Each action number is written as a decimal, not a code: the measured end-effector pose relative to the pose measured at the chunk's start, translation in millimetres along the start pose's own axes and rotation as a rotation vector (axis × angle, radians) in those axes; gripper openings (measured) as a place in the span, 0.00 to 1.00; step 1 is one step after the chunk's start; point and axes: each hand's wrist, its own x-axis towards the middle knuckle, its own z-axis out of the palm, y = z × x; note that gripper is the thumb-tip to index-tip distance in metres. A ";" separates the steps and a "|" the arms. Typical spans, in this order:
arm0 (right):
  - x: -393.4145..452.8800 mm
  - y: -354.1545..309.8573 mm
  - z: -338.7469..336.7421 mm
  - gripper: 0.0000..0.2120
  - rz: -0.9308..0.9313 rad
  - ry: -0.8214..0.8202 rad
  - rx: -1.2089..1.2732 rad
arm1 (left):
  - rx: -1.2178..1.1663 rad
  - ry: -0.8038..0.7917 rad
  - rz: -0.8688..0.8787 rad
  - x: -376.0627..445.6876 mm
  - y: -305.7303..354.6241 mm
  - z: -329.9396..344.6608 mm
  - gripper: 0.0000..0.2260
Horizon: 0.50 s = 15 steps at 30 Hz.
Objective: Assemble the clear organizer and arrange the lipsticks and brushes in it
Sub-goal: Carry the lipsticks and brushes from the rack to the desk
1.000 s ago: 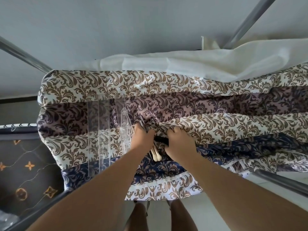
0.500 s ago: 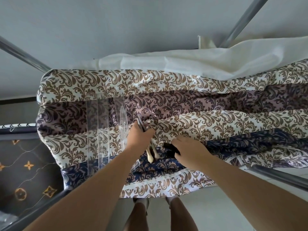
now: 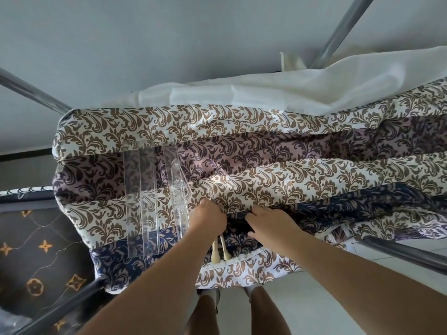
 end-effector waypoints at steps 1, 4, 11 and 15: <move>1.0 -1.3 0.4 0.16 0.008 0.011 -0.003 | 0.046 0.018 0.010 -0.4 2.2 1.1 0.18; 1.8 -0.2 -3.3 0.16 0.052 0.012 0.037 | 0.046 0.068 0.000 -2.7 6.8 6.9 0.21; -0.6 6.6 -22.1 0.07 0.411 -0.010 0.741 | -0.383 0.029 0.033 -3.5 14.3 -2.7 0.14; -12.0 6.8 -51.4 0.13 0.636 0.086 1.531 | -0.617 -0.097 0.156 -17.1 14.3 -27.2 0.08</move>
